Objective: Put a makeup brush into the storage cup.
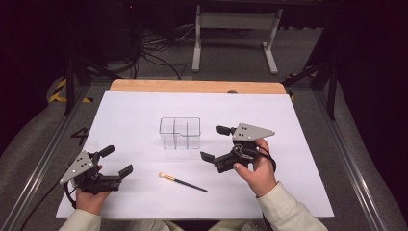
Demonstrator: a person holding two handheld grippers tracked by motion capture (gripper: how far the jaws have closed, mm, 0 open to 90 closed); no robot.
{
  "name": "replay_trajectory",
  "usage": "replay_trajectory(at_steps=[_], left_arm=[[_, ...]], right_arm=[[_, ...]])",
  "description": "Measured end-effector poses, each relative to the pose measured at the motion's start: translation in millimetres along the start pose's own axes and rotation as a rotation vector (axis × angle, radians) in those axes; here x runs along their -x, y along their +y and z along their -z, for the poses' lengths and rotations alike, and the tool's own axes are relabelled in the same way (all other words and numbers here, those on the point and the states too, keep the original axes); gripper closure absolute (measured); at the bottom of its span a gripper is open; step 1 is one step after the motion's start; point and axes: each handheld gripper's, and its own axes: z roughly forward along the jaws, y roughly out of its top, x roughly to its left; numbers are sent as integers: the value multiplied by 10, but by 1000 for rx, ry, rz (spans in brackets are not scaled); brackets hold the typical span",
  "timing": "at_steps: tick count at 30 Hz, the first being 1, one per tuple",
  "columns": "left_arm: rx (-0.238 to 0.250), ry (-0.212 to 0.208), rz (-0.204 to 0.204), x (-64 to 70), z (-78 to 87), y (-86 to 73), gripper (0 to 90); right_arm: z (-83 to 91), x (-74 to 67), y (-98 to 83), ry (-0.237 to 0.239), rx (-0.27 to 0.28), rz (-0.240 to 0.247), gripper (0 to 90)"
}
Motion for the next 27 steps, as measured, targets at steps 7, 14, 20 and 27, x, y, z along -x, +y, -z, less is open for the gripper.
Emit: replay_trajectory(at_steps=[7,14,20,27], left_arm=[[3,-1,1,1,-1,-2,14],[-1,-6,-1,-4,-3,-3,15],[-5,-10,-4,-1,-5,-2,19],[-7,-9,-3,-2,-3,-3,20]], right_arm=[[-117,-17,57,54,-119,20,12],[-211,-31,90,121,-244,36,27],[-266,-86,151,88,-312,68,60],[-349,-126,186,74,-397,94,81]])
